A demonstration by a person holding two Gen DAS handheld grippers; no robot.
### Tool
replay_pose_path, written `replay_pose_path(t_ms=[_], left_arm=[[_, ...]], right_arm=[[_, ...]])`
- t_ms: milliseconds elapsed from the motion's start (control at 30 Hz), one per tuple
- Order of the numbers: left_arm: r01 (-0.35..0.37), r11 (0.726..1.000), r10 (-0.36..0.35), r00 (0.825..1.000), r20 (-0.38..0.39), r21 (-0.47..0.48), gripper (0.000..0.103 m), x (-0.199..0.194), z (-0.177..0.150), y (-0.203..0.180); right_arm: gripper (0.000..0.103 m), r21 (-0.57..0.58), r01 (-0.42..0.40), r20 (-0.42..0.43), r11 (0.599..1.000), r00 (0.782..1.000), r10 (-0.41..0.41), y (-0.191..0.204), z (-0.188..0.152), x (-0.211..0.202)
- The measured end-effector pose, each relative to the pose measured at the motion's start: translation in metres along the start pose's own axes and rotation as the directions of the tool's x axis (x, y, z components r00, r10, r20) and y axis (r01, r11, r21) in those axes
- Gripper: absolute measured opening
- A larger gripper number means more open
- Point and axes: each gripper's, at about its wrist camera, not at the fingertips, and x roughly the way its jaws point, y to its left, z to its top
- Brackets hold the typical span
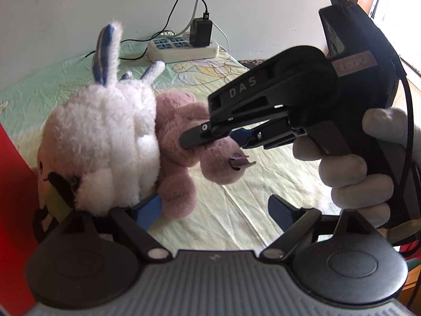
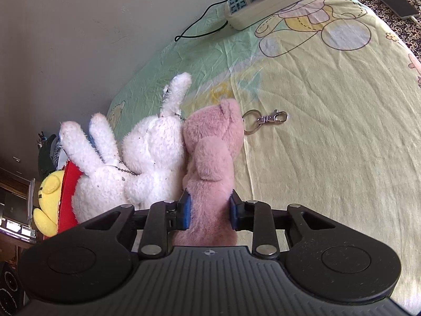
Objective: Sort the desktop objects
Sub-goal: 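Lift the pink bear off the bed with the right gripper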
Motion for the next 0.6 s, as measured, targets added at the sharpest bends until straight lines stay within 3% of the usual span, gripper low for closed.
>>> replay_pose_path(t_ms=[433, 600], left_arm=[[0.15, 0.984, -0.152, 0.988, -0.019, -0.099, 0.088, -0.009, -0.008, -0.005], [0.228, 0.969, -0.234, 0.97, -0.062, -0.095, 0.09, 0.0, -0.017, -0.026]], right_arm=[[0.028, 0.016, 0.009, -0.008, 1.0, 1.0, -0.008, -0.025, -0.036, -0.057], [0.028, 0.057, 0.032, -0.004, 0.998, 0.999, -0.032, -0.042, -0.059, -0.081]])
